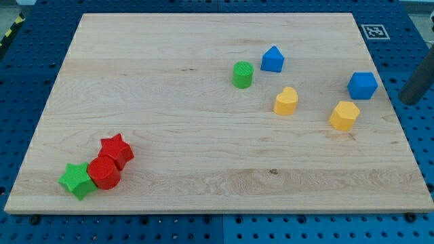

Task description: Slightly push the cube towards the green circle

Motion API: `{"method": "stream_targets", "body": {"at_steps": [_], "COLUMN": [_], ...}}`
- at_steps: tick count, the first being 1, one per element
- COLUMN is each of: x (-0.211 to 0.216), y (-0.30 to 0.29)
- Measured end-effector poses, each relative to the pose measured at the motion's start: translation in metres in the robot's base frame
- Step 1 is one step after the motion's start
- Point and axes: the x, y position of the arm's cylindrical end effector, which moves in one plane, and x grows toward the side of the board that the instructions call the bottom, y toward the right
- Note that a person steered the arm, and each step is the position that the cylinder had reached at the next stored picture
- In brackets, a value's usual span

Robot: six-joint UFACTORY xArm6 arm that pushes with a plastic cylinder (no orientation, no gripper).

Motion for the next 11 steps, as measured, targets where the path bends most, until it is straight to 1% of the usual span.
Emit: {"method": "stream_targets", "body": {"at_steps": [1,3,4,5,6,7,8,9,10,11], "x": [0.009,0.001,0.001,-0.008,-0.025,-0.021,0.022,0.022,0.009,-0.002], "y": [-0.013,-0.043,-0.07,-0.091,-0.099,-0.106,-0.091,-0.05,-0.026,-0.026]}}
